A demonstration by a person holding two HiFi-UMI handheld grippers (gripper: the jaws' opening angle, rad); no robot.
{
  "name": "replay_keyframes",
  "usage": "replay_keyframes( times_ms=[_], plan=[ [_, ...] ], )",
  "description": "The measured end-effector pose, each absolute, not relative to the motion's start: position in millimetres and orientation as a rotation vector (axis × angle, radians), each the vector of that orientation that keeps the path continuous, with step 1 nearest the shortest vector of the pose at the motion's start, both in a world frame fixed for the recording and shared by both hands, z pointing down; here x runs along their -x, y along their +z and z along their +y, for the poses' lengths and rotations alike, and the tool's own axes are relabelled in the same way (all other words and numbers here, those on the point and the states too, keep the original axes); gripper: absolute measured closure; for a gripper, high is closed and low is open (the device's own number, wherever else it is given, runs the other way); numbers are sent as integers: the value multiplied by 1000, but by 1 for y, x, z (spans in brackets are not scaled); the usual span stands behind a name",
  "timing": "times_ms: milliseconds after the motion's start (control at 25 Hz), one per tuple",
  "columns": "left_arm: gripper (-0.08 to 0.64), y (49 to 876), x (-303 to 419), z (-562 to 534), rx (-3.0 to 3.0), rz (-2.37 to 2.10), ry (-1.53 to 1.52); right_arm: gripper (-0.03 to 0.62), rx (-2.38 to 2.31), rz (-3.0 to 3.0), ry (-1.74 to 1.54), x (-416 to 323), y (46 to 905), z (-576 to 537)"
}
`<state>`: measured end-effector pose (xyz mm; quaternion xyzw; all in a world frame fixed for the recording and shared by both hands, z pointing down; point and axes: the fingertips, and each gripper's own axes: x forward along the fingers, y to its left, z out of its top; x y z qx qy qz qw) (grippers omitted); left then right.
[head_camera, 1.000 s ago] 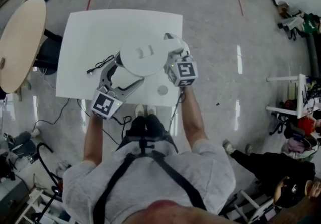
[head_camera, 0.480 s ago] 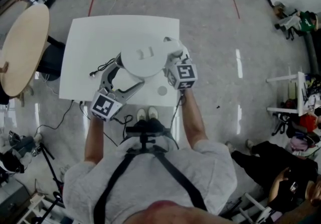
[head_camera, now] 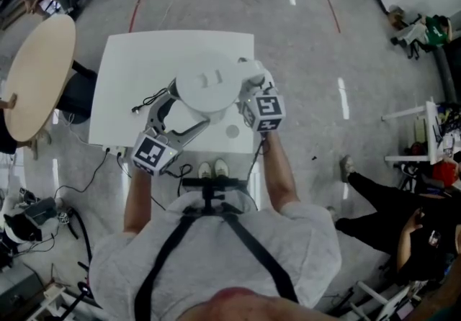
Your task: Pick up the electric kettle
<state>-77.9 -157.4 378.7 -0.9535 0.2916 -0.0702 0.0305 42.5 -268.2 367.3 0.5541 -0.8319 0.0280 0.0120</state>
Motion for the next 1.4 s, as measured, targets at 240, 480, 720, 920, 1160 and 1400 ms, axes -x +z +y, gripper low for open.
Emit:
replay_keyframes(
  times_ms=[240, 480, 720, 920, 1160, 1400],
  plan=[
    [124, 373, 76, -149, 2938, 873, -223, 591, -1745, -2601, 92, -44, 360, -257],
    [124, 345, 68, -141, 2921, 851, -191, 591, -1771, -2599, 60, -55, 333, -248],
    [124, 342, 77, -122, 2903, 833, -196, 591, -1782, -2601, 53, -47, 330, -228],
    [124, 339, 76, -114, 2906, 834, -175, 591, -1782, -2607, 56, -47, 326, -220],
    [124, 338, 83, -108, 2907, 831, -170, 591, -1779, -2599, 45, -40, 324, -215],
    [123, 338, 87, -102, 2908, 827, -187, 591, -1779, -2605, 69, -37, 326, -208]
  ],
)
